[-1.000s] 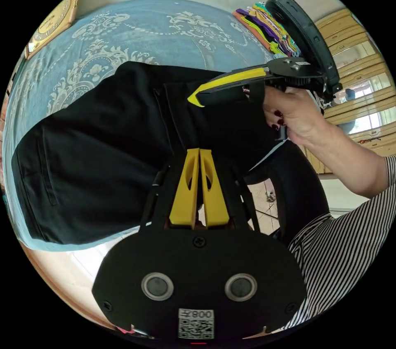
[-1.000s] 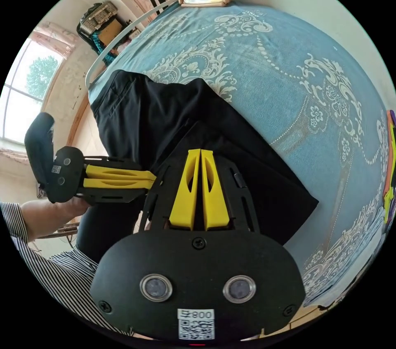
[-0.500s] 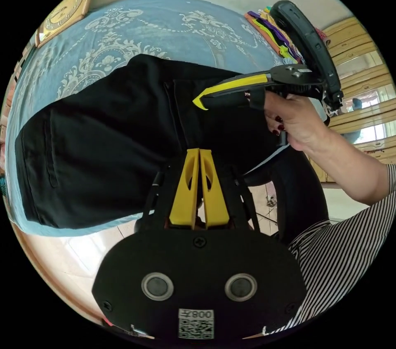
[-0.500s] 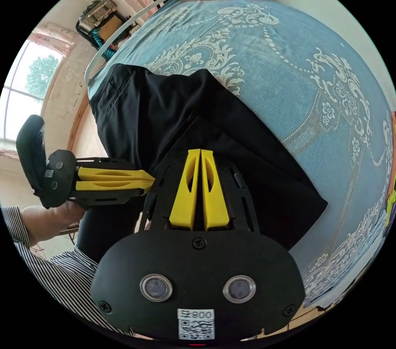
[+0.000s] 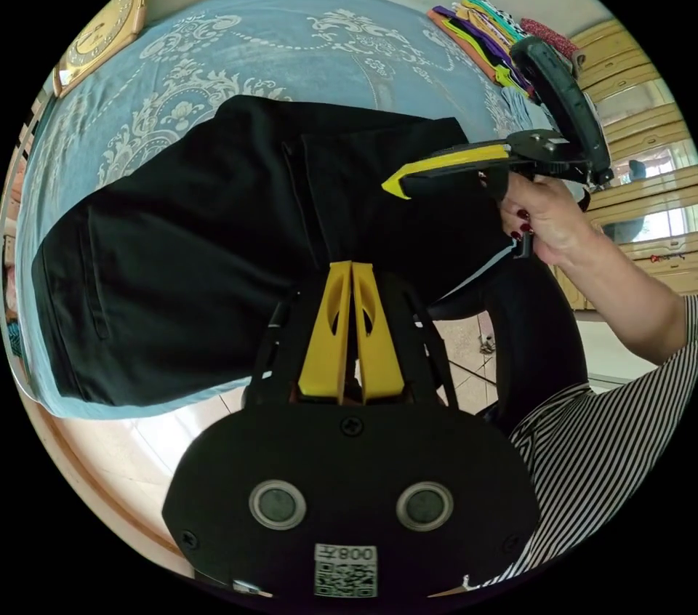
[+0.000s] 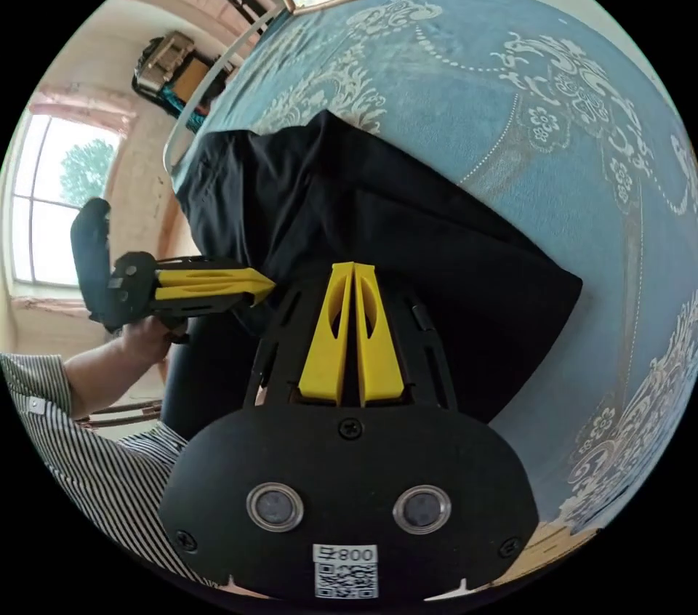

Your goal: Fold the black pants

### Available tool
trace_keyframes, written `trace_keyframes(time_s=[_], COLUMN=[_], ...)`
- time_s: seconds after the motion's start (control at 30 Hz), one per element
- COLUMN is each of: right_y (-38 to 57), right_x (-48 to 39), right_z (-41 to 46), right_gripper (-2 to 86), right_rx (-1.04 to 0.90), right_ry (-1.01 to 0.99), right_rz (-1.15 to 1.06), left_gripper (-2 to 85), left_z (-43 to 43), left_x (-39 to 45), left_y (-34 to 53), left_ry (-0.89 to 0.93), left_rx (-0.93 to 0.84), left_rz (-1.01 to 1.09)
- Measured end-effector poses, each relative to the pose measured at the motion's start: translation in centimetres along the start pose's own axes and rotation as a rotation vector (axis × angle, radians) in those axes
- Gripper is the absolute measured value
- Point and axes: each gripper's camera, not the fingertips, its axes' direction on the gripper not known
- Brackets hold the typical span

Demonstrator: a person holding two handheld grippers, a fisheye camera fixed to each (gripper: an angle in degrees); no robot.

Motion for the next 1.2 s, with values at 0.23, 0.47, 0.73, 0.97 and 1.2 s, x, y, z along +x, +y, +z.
trace_keyframes(time_s=[0.23,0.47,0.73,0.97,1.2], right_y=[11.8,20.0,22.9,22.9,21.4], right_x=[9.6,16.7,21.0,21.7,27.1], right_z=[-5.3,-1.2,1.2,1.4,-0.7], right_gripper=[1.7,3.1,1.9,1.6,7.2], right_rx=[0.138,0.109,0.15,0.152,0.297], right_ry=[-0.07,-0.379,-0.6,-0.655,-0.536], right_rz=[0.217,0.396,0.424,0.345,0.434], left_gripper=[3.9,9.1,11.7,4.4,3.0], left_z=[-3.4,-2.0,-0.7,-1.1,-5.0], left_x=[7.7,20.5,30.0,32.9,32.8], left_y=[1.4,-0.2,-1.2,-0.9,0.9], left_ry=[0.115,0.175,-0.031,-0.119,-0.05], left_rx=[0.129,0.088,0.031,0.03,0.097], left_rz=[0.14,0.354,0.473,0.403,0.362])
